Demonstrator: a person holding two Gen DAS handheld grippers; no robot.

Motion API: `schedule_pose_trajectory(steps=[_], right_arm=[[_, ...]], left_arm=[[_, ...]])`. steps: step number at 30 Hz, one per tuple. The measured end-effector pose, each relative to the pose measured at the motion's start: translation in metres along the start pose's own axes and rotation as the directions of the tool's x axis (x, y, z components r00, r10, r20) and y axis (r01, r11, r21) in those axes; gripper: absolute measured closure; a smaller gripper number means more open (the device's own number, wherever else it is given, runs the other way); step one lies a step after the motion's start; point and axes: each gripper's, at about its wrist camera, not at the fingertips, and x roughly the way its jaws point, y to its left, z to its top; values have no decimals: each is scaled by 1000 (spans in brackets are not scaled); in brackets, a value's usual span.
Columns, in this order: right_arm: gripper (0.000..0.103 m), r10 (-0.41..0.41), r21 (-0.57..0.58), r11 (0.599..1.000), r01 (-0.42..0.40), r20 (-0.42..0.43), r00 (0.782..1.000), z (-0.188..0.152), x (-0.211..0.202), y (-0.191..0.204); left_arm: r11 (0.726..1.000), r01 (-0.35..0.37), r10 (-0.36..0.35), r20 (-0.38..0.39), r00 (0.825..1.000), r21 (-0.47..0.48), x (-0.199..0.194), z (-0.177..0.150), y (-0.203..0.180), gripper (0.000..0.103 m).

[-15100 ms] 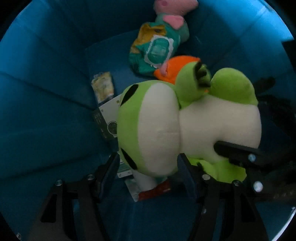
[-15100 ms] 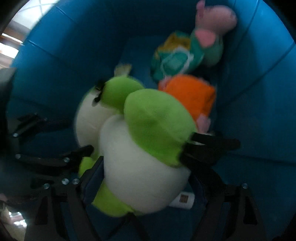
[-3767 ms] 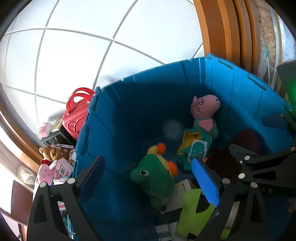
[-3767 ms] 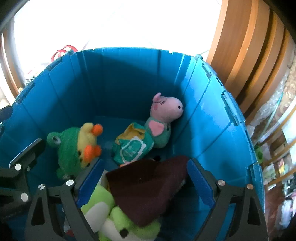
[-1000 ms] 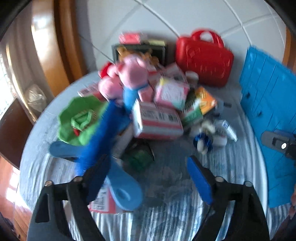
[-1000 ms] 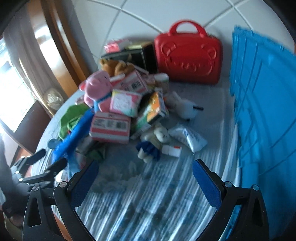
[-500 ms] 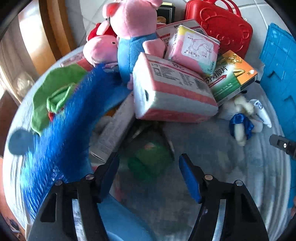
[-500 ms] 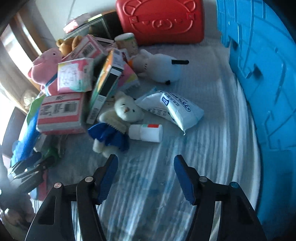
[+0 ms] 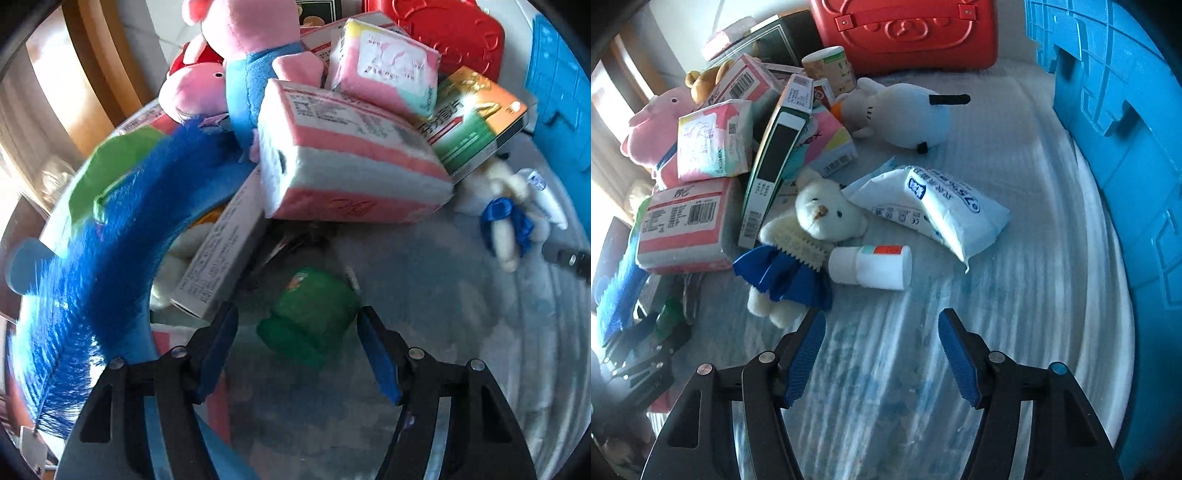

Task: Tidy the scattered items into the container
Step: 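Grasp the green jar with the left gripper while the right grasps the white pill bottle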

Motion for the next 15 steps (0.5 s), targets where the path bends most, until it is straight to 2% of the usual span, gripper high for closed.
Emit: schedule_pose_trajectory(steps=[4,5,6,7,9,11,15], right_arm=[[38,-2,7,1000,2,12,1000,6,19,0],[38,-15,-14,1000,16,32,999,7,20,5],[43,-30,-54,998,33,52,998,8,21,12],[51,-39,-79,996,43,56,998,8,23,17],[51,-82,-108,990,88,56,995,8,25,25],[51,-74,-105,991,79,51,996,3,20,24],[51,-27,-113,993,30,28,999,-19,4,21]], left_arm=[[1000,-12,12,-6,1000,-5,0,-1,-9,38],[1000,-9,9,-7,1000,-10,-1,-2,-12,43],[1000,3,-3,-8,1000,-18,-2,-2,-16,48],[999,33,-33,-10,999,-31,-4,-3,-19,52],[993,99,-100,-14,995,-67,-7,-5,-23,55],[981,164,-166,-13,986,-104,-9,-8,-23,55],[973,209,-209,12,978,-98,-15,-18,-25,55]])
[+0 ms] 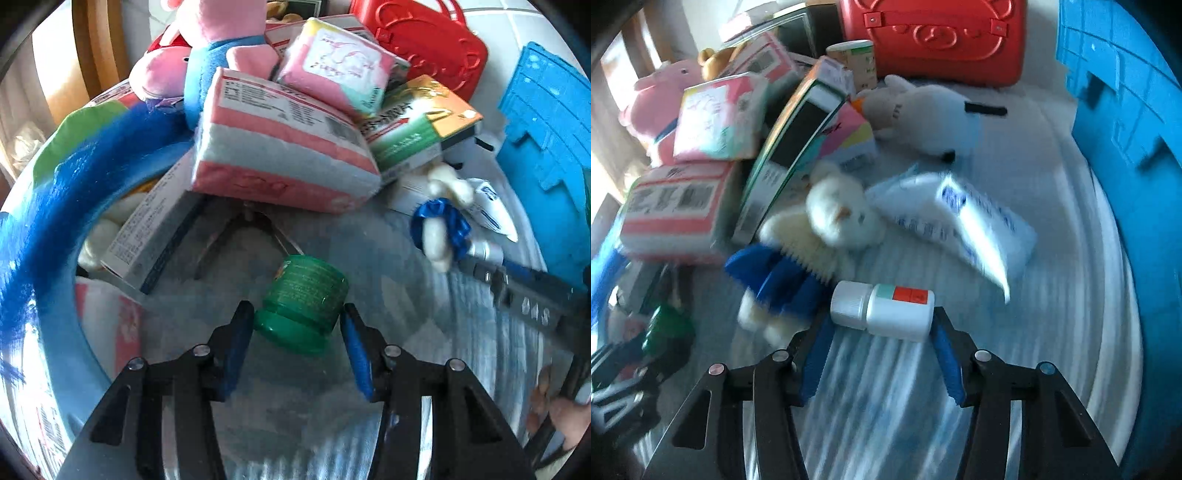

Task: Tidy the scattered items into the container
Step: 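Grasp the green jar with the left gripper while the right grasps the white pill bottle, then lift the green jar and white pill bottle and carry both over the crate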

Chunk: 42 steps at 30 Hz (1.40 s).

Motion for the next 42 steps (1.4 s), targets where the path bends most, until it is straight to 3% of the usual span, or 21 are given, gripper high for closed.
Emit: schedule_pose_trajectory(steps=[5,12,17,22,28,34,42], right_arm=[[51,43,-57,997,-43,0,999,-28,-17,15],[51,59,-66,996,-54,66,996,-27,-57,18],[51,48,-93,995,-35,139,989,-9,-99,32],[51,20,-105,994,6,249,968,-4,-144,60],[51,-36,-85,993,78,415,909,7,-231,81],[51,-132,-43,982,182,529,838,6,-305,87],[51,-256,55,957,285,624,739,5,-375,61]], left_arm=[[1000,-2,2,13,1000,24,-8,-8,-10,55],[999,-23,20,74,997,41,-35,-3,-5,55],[998,-32,25,143,989,49,-75,12,-7,55],[995,-51,29,246,969,85,-128,25,-18,55],[989,-45,-15,388,921,143,-196,38,-21,55],[980,12,-113,503,857,199,-255,53,-37,55],[956,84,-232,552,801,280,-304,63,-84,55]])
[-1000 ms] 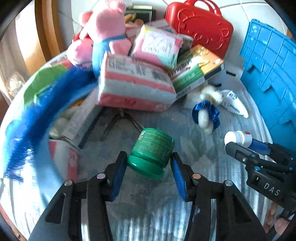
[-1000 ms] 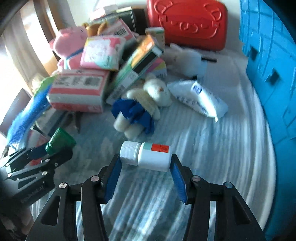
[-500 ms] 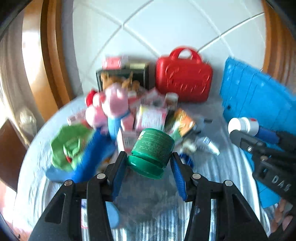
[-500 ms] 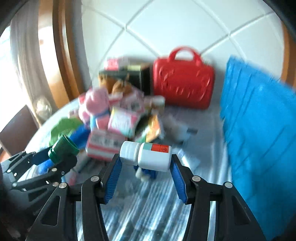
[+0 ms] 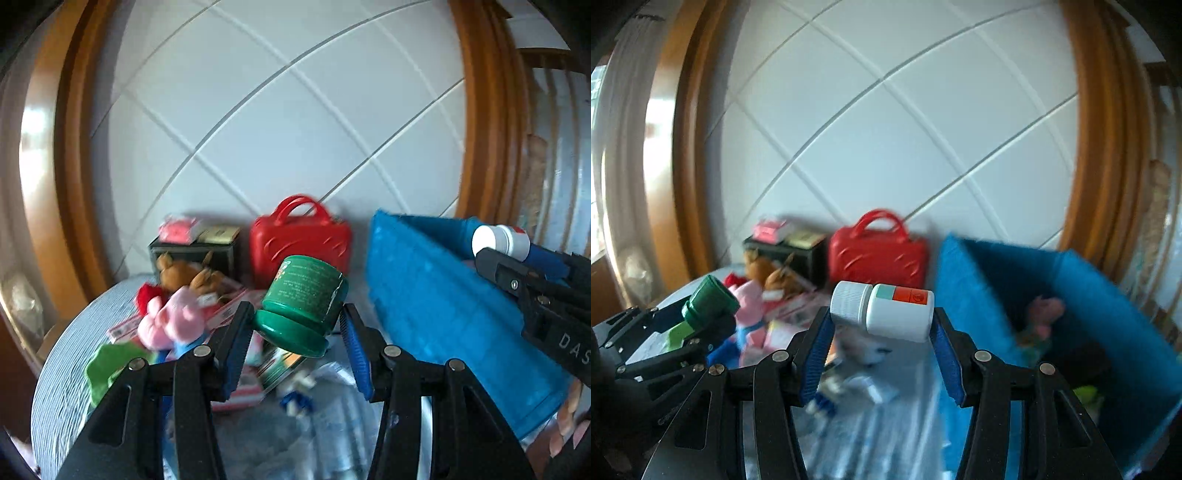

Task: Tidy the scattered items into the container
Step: 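Lift the green jar and white pill bottle and carry both over the crate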

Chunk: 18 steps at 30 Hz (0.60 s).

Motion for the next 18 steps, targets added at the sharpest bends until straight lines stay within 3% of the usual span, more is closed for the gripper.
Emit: schedule_pose_trajectory(steps=[3,8,13,18], right_arm=[[51,-51,7,999,51,38,998,11,-13,-29],[51,-110,15,994,110,90,990,22,-23,-91],[51,-133,-26,990,139,162,978,42,-31,-172],[51,-111,-59,991,122,174,979,62,-17,-256]], left_arm=[[998,53,-54,26,998,20,-4,15,-30,55],[996,78,-79,31,996,44,0,43,-97,55],[987,158,-157,-77,985,12,17,88,-173,55],[986,167,-167,-130,977,-13,32,133,-250,55]])
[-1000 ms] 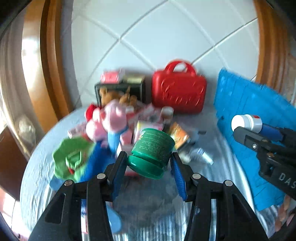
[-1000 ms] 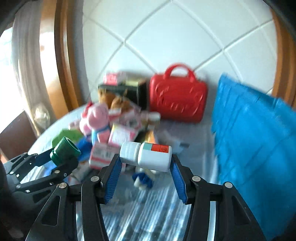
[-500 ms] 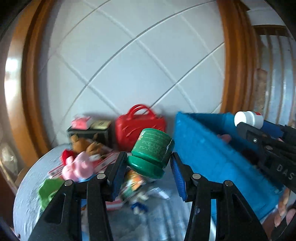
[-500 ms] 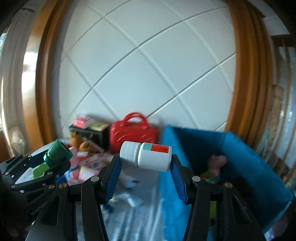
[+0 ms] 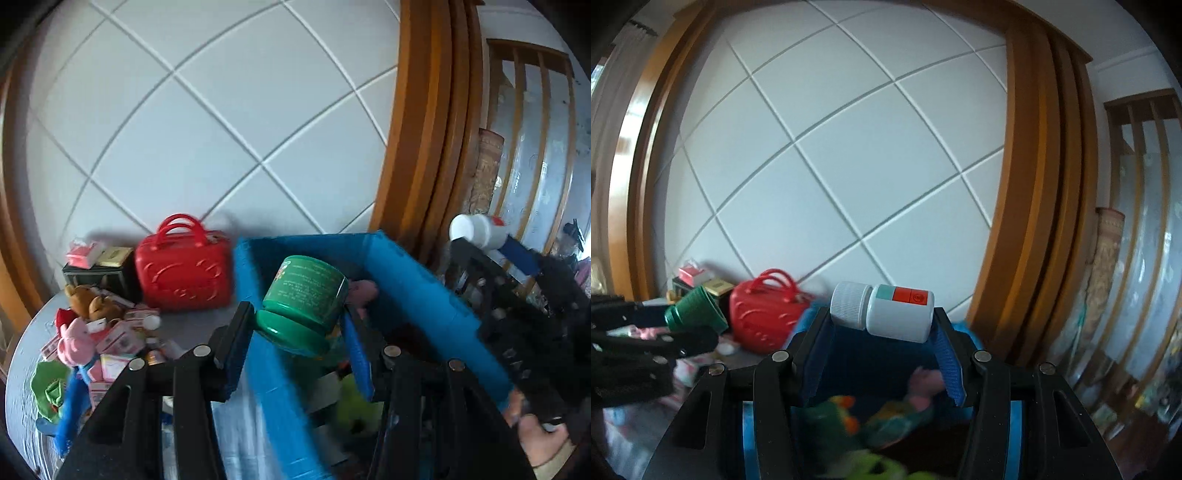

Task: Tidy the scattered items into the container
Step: 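Lift the green jar and white pill bottle and carry both over the crate, then lower the jar and pill bottle into the crate and open both grippers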

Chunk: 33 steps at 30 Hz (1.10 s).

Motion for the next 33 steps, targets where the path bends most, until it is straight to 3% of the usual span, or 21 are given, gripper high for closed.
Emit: schedule_pose_trajectory(steps=[4,7,11,15,18,20,21,23,26,28,31,33], right_arm=[[51,26,-6,1000,-27,-69,997,-6,41,-49],[51,27,-13,1000,-29,-139,990,-22,73,-67],[51,20,17,1000,-16,-261,965,-55,129,-90],[51,-12,16,1000,19,-363,932,-86,182,-106],[51,-12,21,1000,24,-457,889,-116,224,-110],[51,18,30,1000,-2,-535,844,-135,246,-110],[51,17,22,1000,-5,-560,828,-143,250,-108],[51,0,-25,999,-20,-632,775,-165,261,-97],[51,-5,-51,998,-44,-705,710,-187,270,-90],[51,-2,-39,999,-38,-719,695,-195,270,-98],[51,-8,-29,999,-20,-726,688,-201,268,-104],[51,2,-13,1000,-17,-724,689,-199,268,-105]], left_arm=[[998,-55,54,-66,996,-16,38,25,-45,55],[992,-122,119,-149,982,-14,90,33,-73,55],[972,-236,223,-255,941,-20,181,20,-85,55],[950,-310,303,-304,903,28,254,-5,-87,55],[955,-290,293,-374,880,64,300,-30,-87,55],[955,-277,295,-425,856,105,315,-47,-91,55],[954,-271,301,-453,839,131,323,-56,-93,55],[953,-249,302,-509,806,171,332,-71,-97,55],[958,-205,284,-570,771,201,338,-89,-106,55],[950,-201,308,-594,743,241,343,-101,-112,55],[938,-207,338,-603,722,278,347,-110,-115,55],[942,-199,327,-618,715,268,349,-111,-115,43]])
